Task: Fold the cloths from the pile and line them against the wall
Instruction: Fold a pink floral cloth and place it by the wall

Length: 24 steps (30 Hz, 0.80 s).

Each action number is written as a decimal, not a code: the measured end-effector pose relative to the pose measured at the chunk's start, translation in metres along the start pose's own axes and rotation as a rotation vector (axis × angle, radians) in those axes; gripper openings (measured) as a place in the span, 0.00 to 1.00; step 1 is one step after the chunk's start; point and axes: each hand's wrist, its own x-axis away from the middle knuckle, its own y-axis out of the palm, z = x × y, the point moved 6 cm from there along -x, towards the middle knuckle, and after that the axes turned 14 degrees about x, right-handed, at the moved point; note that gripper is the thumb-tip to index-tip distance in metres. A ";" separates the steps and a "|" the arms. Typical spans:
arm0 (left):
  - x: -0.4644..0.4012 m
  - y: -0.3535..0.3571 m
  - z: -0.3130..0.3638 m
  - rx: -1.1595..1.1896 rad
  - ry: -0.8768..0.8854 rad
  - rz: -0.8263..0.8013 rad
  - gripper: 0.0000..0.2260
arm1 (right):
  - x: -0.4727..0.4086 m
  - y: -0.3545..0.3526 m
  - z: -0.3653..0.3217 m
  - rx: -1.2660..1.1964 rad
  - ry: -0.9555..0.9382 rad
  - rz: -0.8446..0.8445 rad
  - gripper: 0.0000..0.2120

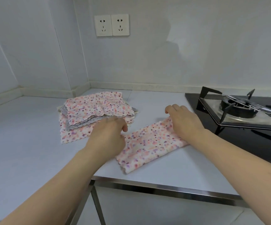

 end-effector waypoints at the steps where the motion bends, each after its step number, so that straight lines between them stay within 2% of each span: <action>1: 0.001 0.004 0.010 0.071 0.067 0.039 0.11 | -0.002 0.004 -0.001 -0.003 -0.014 -0.003 0.22; 4: 0.007 0.028 0.037 0.242 0.224 -0.002 0.12 | -0.003 0.011 -0.001 -0.009 -0.018 0.016 0.22; 6: 0.012 0.048 0.040 0.216 0.263 -0.105 0.13 | -0.004 0.012 0.001 -0.023 -0.014 0.027 0.22; 12: 0.015 0.063 0.031 0.056 0.206 -0.268 0.20 | -0.005 0.016 0.008 -0.091 0.056 0.001 0.20; 15: 0.018 0.062 0.029 0.021 0.151 -0.300 0.26 | -0.002 -0.005 0.003 -0.031 0.082 0.121 0.20; 17: 0.018 0.063 0.027 -0.009 0.110 -0.307 0.31 | 0.009 -0.020 -0.008 -0.172 0.106 0.173 0.18; 18: 0.018 0.064 0.025 -0.019 0.094 -0.312 0.32 | 0.016 -0.021 -0.017 -0.269 0.098 0.133 0.18; 20: 0.018 0.065 0.024 -0.030 0.065 -0.332 0.34 | 0.033 -0.008 -0.034 -0.362 0.054 -0.110 0.20; 22: 0.019 0.066 0.023 -0.045 0.043 -0.358 0.35 | 0.047 0.012 -0.043 -0.309 0.000 -0.330 0.26; 24: 0.019 0.066 0.022 -0.059 0.032 -0.371 0.36 | 0.050 0.020 -0.041 -0.282 -0.009 -0.410 0.29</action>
